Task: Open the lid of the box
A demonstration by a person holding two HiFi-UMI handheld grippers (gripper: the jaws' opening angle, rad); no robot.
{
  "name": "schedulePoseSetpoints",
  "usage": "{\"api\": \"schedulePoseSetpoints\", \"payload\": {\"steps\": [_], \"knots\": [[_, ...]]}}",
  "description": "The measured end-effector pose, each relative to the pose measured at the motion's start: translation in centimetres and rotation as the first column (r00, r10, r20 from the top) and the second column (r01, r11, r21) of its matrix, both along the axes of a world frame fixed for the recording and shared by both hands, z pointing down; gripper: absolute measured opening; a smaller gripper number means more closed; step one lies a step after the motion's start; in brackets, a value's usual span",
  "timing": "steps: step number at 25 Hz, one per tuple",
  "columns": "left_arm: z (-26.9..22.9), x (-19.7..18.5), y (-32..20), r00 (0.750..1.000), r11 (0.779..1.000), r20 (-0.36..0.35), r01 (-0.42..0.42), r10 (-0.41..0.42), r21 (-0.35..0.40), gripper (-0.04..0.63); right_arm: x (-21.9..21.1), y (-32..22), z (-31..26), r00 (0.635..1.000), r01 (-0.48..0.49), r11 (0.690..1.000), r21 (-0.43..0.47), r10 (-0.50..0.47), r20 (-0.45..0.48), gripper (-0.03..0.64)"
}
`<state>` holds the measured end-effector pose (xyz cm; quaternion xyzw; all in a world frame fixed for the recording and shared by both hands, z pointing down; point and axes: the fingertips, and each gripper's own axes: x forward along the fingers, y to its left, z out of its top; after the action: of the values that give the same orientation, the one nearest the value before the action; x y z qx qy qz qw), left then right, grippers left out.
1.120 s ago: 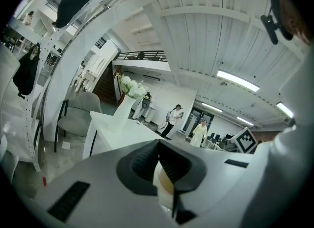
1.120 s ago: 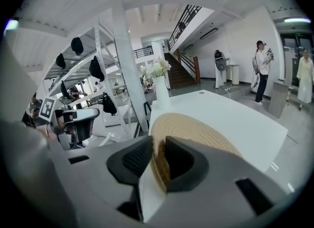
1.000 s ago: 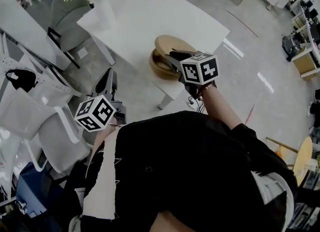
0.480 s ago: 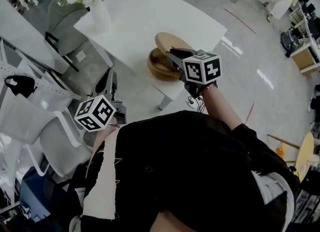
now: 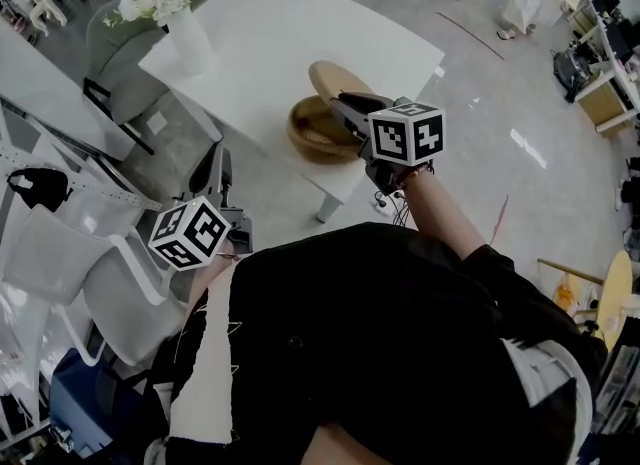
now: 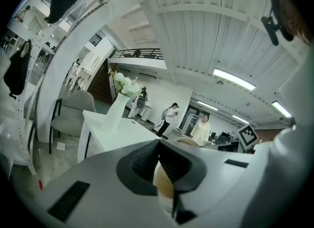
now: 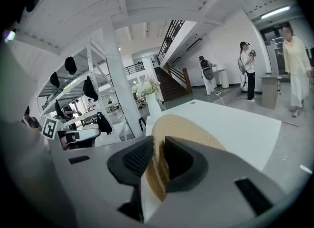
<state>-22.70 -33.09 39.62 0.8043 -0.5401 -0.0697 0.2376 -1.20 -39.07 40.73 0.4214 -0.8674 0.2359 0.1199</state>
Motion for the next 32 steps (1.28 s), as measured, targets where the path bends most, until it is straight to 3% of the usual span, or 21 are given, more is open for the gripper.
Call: {"api": "schedulePoseSetpoints", "payload": {"steps": [16, 32], "knots": [[0.2, 1.1, 1.2, 1.0, 1.0, 0.001, -0.023, 0.023, -0.011, 0.011, 2.9, 1.1, -1.4, 0.992, -0.069, 0.998, 0.013, 0.067, 0.109, 0.075], [0.4, 3.9, 3.7, 0.999, 0.999, -0.006, -0.049, 0.049, -0.012, 0.011, 5.8, 3.3, -2.3, 0.949, -0.14, 0.99, -0.029, 0.142, 0.282, 0.074]]}}
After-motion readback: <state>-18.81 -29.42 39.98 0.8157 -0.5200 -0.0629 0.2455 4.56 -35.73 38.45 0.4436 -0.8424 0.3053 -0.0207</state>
